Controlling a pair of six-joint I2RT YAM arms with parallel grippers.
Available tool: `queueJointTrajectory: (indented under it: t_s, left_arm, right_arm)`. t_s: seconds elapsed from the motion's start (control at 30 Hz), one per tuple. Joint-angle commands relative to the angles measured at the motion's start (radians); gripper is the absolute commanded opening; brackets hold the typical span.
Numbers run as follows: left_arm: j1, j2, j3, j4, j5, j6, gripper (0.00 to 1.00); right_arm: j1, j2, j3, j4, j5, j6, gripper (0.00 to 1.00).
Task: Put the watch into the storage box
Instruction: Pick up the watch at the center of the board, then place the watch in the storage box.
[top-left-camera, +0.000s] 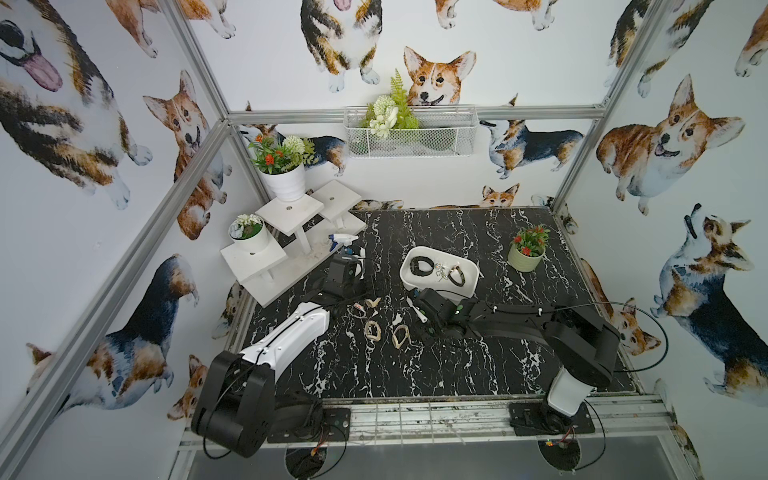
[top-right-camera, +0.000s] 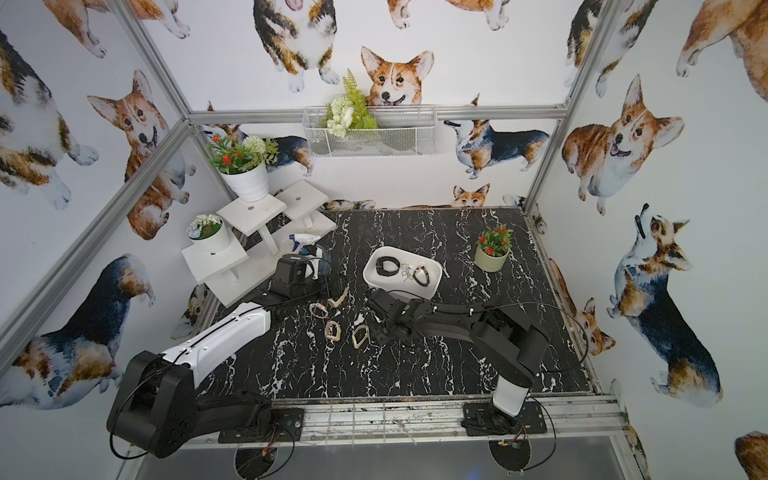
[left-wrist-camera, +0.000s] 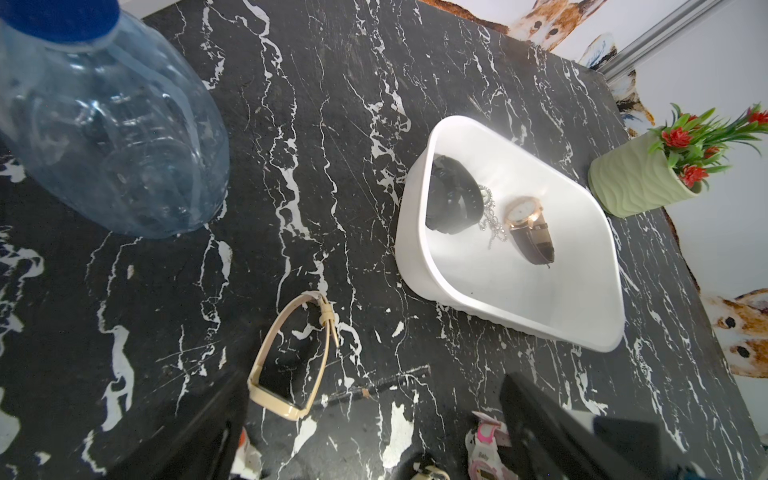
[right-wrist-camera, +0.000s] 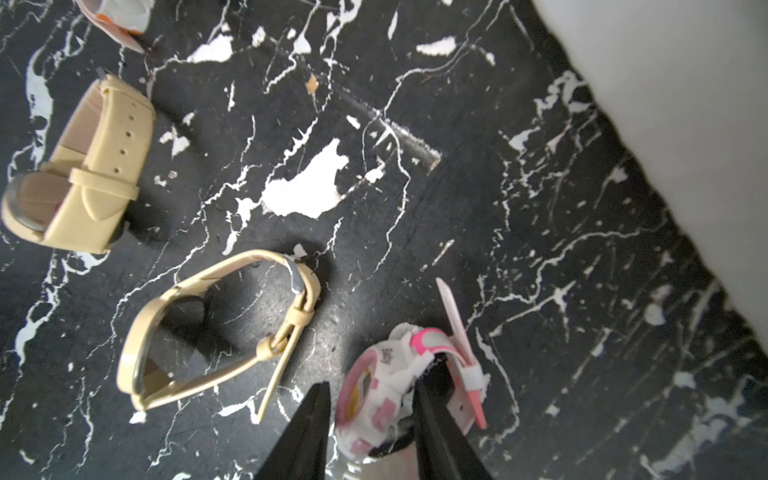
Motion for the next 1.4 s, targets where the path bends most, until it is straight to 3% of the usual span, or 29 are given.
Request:
queueJointTrajectory:
  t_s: [0.0, 0.1, 0.27, 0.4, 0.57, 0.77, 0.97, 1.37]
  left_arm:
    - [0.002, -0.004, -0.005, 0.019, 0.003, 0.009, 1.00]
    - [0.002, -0.004, -0.007, 0.019, 0.003, 0.009, 1.00]
    - [0.002, -0.005, -0.006, 0.021, 0.016, 0.018, 1.00]
    - [-0.017, -0.011, -0.003, 0.035, 0.064, 0.047, 1.00]
    - [-0.020, -0.041, -0.034, 0.100, 0.148, 0.050, 1.00]
    - [-0.051, -0.053, -0.049, 0.152, 0.225, 0.081, 1.00]
    - [-0.091, -0.023, -0.039, 0.148, 0.227, 0.109, 1.00]
    - [-0.094, -0.040, -0.047, 0.120, 0.056, 0.091, 1.00]
  right_arm:
    - [0.004, 0.008, 0.010, 0.001, -0.006, 0.015, 0.27]
    - [0.004, 0.006, 0.018, -0.009, -0.001, 0.017, 0.13]
    - [0.003, -0.028, 0.028, -0.016, 0.001, -0.008, 0.00]
    - [-0.028, -0.063, 0.051, -0.026, -0.039, -0.058, 0.00]
    - [-0.134, -0.174, 0.018, 0.076, -0.193, -0.061, 0.00]
    - [-0.267, -0.227, 0.093, 0.009, -0.201, -0.078, 0.00]
    - [-0.353, -0.143, 0.181, -0.091, -0.178, -0.120, 0.00]
    - [-0.354, 0.118, 0.385, -0.143, -0.202, -0.247, 0.00]
